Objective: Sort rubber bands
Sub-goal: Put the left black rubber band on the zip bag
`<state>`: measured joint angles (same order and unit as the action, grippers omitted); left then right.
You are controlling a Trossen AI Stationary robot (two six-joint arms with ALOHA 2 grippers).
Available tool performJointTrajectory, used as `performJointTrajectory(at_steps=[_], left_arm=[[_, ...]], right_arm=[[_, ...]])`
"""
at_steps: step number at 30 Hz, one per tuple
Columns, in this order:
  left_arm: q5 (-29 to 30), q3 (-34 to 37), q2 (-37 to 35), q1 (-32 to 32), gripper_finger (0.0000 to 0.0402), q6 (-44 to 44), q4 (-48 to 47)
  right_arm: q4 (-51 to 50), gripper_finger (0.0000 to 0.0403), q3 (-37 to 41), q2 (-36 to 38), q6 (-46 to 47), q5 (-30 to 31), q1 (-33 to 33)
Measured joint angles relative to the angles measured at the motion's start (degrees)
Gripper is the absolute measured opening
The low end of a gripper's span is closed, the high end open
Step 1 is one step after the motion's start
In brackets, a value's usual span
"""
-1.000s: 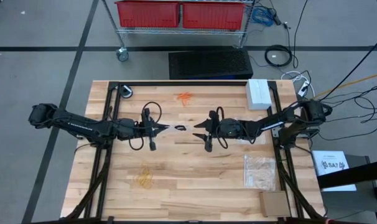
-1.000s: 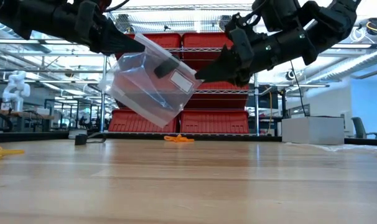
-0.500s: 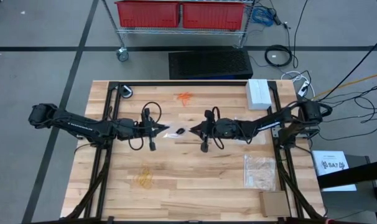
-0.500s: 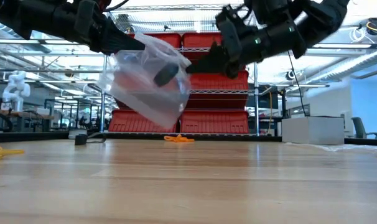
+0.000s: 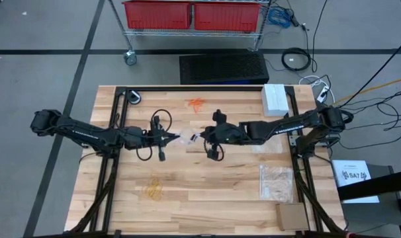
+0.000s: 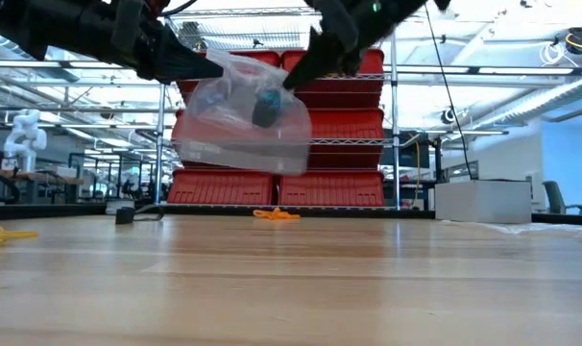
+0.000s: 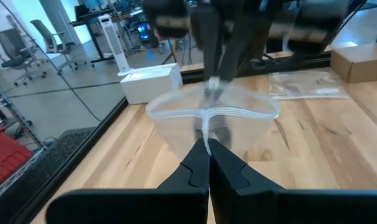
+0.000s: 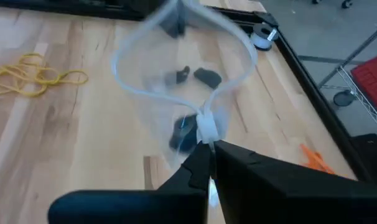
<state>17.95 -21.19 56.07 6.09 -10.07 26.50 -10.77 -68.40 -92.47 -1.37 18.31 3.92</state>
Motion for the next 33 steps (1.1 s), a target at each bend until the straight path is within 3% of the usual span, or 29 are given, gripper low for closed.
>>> performJointTrajectory(at_steps=[7,17,27,33], left_arm=[[-0.97,0.00,0.04,0.04,0.0000,0.79,0.19],[-1.31,0.00,1.55,0.02,0.0000,2.20,0.21],[3.24,0.00,2.51,0.00,0.0000,0.50,0.24],[8.40,0.00,0.77,-0.13,0.0000,-1.13,-0.93]], right_arm=[[-12.01,0.0000,-6.90,0.00,-0.82,4.31,0.36],[-14.64,0.0000,-7.17,0.09,0.33,4.38,0.33],[-20.45,0.0002,-7.17,0.09,3.80,4.10,0.24],[-23.74,0.0041,-7.17,0.25,1.71,4.31,-0.14]])
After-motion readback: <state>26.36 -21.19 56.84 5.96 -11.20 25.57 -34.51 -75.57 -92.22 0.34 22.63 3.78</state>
